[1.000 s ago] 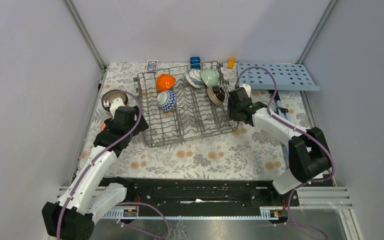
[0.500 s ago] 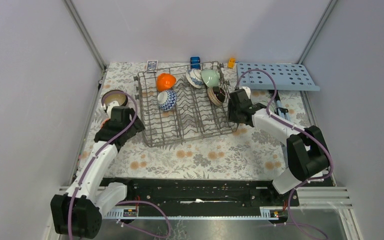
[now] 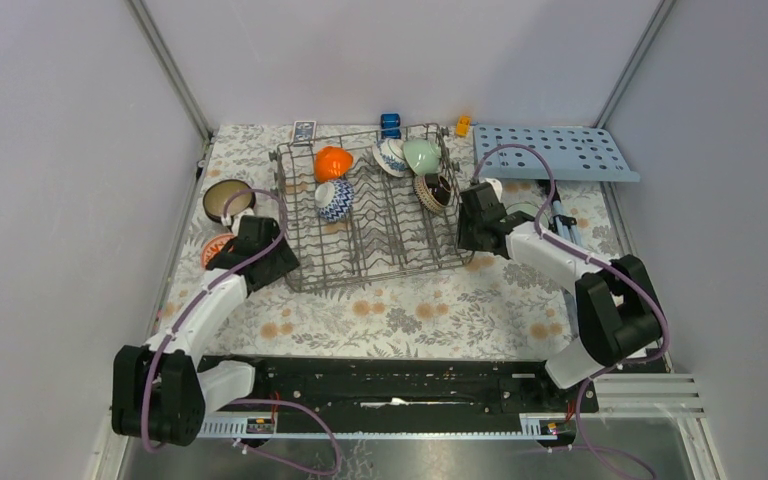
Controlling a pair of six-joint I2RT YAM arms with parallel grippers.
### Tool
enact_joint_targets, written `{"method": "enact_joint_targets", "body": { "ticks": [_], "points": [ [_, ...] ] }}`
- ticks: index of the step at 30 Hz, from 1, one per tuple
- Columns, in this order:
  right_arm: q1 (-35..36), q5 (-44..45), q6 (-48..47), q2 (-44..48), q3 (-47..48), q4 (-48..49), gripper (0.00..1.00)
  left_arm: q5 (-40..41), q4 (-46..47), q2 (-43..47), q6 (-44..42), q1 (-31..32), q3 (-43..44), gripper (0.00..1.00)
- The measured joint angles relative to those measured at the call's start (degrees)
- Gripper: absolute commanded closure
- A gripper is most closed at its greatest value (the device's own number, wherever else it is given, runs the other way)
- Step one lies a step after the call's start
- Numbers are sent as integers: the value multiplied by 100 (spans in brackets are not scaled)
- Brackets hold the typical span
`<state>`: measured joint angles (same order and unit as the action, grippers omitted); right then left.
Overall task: Unload the bowls from the dish rack
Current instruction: Move the dish rack to the center of the board.
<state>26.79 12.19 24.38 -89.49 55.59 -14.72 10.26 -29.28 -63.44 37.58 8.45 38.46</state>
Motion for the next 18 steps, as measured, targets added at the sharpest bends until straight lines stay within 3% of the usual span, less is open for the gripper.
{"method": "enact_joint_targets", "body": {
  "ticks": [7,12,18],
  "points": [
    [-2,-96,7,243,-151,-24,71,2,50,-109,302,380,-153,65],
    [-7,-195,-9,411,-289,-50,81,168,55,-31,494,452,-267,99],
    [111,-354,-85,820,-566,-280,84,553,-323,227,619,763,-396,100]
  ]
}}
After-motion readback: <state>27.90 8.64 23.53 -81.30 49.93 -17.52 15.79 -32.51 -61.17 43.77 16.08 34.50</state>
